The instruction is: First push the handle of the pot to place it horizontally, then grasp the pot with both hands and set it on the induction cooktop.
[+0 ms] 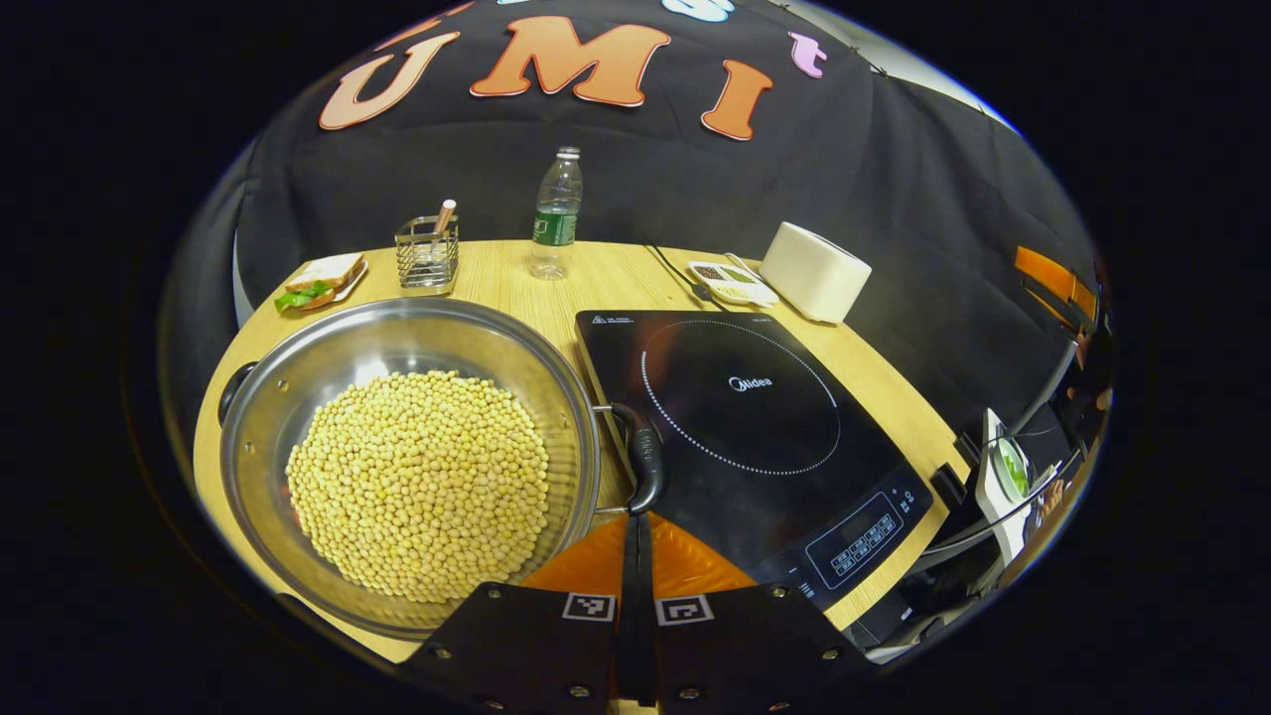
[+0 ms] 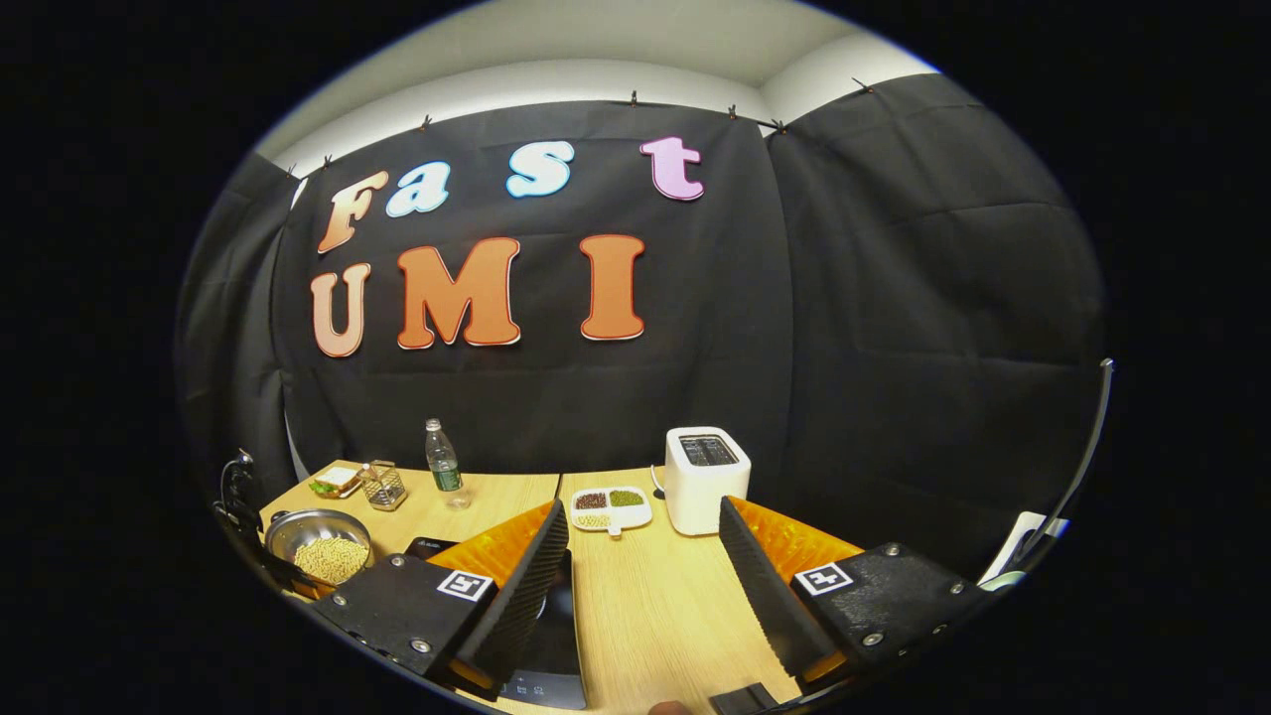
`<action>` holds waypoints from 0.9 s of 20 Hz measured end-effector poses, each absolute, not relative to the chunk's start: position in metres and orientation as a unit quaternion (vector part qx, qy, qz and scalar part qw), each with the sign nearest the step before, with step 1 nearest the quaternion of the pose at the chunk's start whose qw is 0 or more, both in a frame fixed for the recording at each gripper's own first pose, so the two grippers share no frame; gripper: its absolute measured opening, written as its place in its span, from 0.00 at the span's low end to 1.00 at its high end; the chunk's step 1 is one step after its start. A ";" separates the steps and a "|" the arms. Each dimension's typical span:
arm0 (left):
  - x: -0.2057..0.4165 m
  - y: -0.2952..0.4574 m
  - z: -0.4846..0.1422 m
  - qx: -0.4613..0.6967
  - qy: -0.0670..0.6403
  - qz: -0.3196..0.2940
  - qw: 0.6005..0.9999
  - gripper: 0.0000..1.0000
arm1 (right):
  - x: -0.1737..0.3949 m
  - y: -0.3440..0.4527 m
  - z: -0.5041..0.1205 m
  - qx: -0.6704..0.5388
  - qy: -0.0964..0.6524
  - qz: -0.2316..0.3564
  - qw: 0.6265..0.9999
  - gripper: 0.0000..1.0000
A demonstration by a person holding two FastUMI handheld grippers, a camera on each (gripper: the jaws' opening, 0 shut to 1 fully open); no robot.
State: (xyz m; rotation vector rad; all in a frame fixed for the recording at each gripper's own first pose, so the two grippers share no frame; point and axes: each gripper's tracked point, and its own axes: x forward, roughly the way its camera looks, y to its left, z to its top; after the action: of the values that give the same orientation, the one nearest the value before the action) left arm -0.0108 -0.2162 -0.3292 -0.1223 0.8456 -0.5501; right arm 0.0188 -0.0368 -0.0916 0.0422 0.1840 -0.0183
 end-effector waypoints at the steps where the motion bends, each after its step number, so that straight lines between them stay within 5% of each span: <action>1: -0.009 -0.217 -0.329 -0.062 0.406 -0.264 0.873 0.00 | 0.020 -0.037 -0.093 0.021 0.093 -0.009 0.995 0.95; 18: 0.022 -0.198 -0.283 -0.079 0.343 -0.260 0.899 0.01 | 0.019 -0.004 -0.105 0.019 0.110 -0.004 0.994 0.95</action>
State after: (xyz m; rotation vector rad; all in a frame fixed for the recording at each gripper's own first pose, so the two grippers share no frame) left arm 0.0218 -0.1984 -0.2828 -0.1633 0.7098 -0.5380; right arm 0.0187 -0.0039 -0.1053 0.0379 0.2207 -0.0082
